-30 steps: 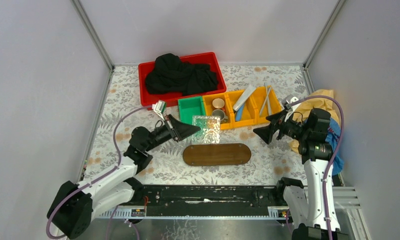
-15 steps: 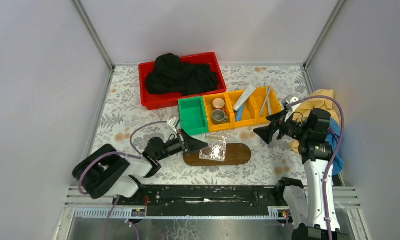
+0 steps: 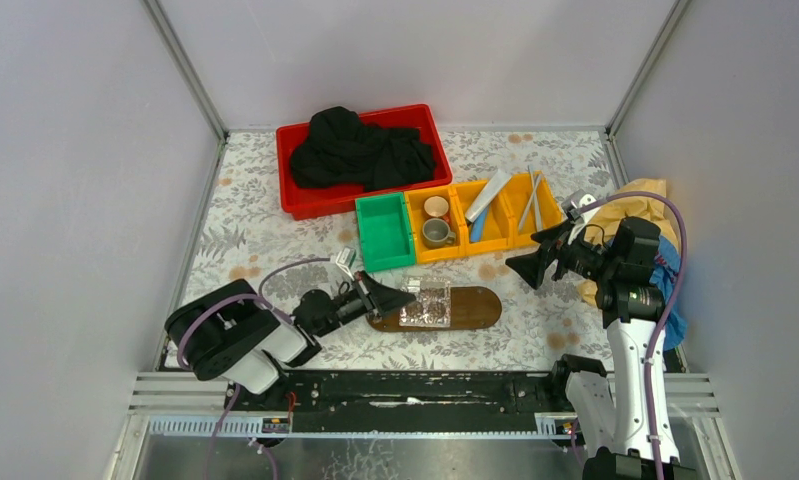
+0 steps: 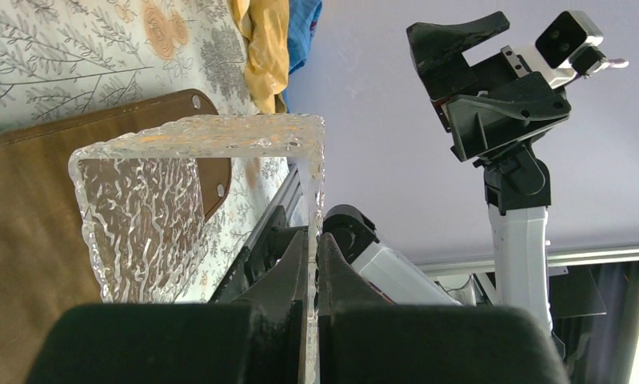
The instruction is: Prepare toiletry sets of a toothbrush and toothpaste on the tray
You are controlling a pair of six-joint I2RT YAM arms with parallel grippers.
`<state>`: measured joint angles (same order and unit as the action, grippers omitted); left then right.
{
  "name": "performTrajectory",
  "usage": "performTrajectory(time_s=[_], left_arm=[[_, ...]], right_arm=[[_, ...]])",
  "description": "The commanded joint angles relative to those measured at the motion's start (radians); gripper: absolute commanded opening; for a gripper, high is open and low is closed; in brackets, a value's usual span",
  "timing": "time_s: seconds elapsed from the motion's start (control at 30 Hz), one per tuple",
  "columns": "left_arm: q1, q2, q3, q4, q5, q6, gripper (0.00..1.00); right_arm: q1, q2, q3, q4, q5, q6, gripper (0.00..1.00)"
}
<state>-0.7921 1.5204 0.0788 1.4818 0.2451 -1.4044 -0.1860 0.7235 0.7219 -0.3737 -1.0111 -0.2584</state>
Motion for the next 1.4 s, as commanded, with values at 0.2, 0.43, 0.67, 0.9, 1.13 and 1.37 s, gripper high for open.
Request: performTrajectory(time_s=[0.2,0.43,0.67,0.9,1.13,1.37], left_arm=[[-0.084,0.030,0.020,0.118,-0.175,-0.022,0.00],[-0.100,0.110,0.049,0.125,-0.159,-0.066,0.00],[-0.104,0.141,0.063,0.127,-0.156,-0.091,0.00],[-0.105,0.165,0.042,0.127,-0.187,-0.115,0.00],[-0.104,0.183,0.042,0.129,-0.218,-0.128,0.01],[-0.104,0.234,0.076,0.131,-0.189,-0.158,0.01]], right_arm=[[-0.004,-0.016,-0.003,0.016,0.000,-0.017,0.99],[-0.004,-0.017,-0.003,0.015,0.000,-0.021,0.99],[-0.004,-0.021,-0.001,0.013,0.000,-0.022,0.99],[-0.004,-0.021,-0.001,0.012,-0.001,-0.023,0.99],[-0.004,-0.025,-0.001,0.012,0.000,-0.027,0.99],[-0.004,-0.028,-0.001,0.010,0.002,-0.030,0.99]])
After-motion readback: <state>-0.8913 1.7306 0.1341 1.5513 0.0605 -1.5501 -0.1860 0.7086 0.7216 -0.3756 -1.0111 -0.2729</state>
